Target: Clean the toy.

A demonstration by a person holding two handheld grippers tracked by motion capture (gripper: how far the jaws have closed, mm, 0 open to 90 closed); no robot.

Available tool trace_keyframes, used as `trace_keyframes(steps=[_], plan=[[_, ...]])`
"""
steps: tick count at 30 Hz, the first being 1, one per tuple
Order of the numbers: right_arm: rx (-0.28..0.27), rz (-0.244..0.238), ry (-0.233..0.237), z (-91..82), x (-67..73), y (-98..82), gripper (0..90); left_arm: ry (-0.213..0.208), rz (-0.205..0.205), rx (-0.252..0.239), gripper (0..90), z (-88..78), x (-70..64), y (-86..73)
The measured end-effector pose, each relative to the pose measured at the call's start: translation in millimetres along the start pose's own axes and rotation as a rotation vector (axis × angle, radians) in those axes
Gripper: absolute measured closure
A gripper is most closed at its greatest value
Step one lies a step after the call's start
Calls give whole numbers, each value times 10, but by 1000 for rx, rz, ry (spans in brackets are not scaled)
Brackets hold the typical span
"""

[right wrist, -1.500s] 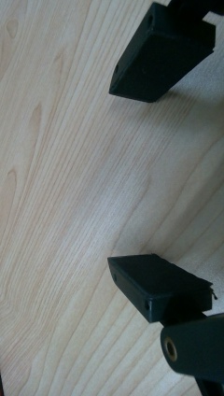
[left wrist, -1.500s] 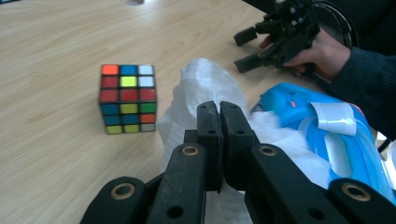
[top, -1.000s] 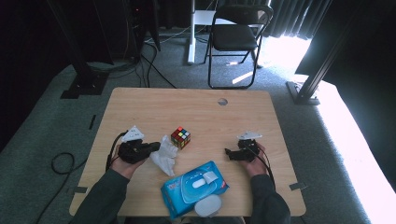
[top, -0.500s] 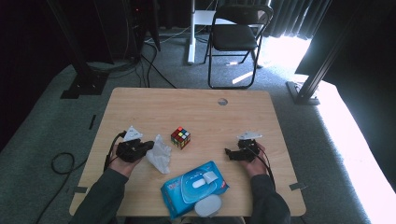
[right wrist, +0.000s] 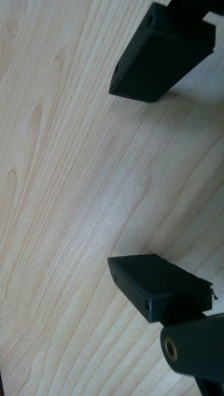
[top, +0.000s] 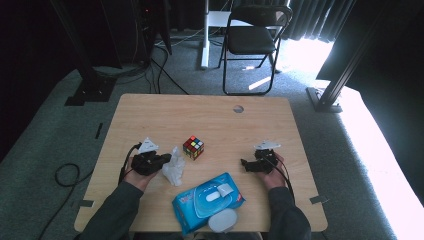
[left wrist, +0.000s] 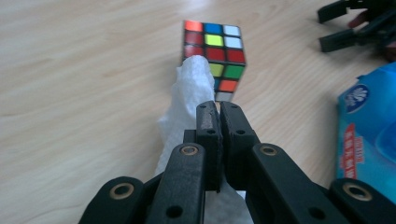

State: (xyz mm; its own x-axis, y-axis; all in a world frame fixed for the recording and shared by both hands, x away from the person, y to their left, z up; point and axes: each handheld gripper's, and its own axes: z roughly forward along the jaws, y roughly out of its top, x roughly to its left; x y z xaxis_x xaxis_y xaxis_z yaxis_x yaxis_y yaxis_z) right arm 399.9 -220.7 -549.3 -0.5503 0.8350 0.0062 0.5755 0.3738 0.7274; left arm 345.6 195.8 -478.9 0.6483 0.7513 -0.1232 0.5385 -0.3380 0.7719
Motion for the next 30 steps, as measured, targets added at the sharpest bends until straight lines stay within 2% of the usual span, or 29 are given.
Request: trace_keyframes(steps=[4,9,12,14,17,18,19,22,25,27,30], plan=[[1,0,0,0,0,0,151,-25,20,40,869,170,-71,-42],[1,0,0,0,0,0,150,-37,6,75,848,300,-70,-107],[0,0,0,0,0,0,150,-23,-1,111,801,382,-65,-159],[0,0,0,0,0,0,150,-23,-8,122,739,428,-59,-188],[0,0,0,0,0,0,150,-6,-8,129,624,460,-58,-204],[0,0,0,0,0,0,150,18,2,139,624,480,-61,-213],[0,0,0,0,0,0,150,33,5,140,567,484,-61,-216],[1,0,0,0,0,0,150,60,13,147,492,499,-61,-226],[0,0,0,0,0,0,150,92,20,173,481,538,-58,-242],[0,0,0,0,0,0,150,96,26,174,485,554,-61,-250],[1,0,0,0,0,0,150,113,57,182,497,557,-74,-249]])
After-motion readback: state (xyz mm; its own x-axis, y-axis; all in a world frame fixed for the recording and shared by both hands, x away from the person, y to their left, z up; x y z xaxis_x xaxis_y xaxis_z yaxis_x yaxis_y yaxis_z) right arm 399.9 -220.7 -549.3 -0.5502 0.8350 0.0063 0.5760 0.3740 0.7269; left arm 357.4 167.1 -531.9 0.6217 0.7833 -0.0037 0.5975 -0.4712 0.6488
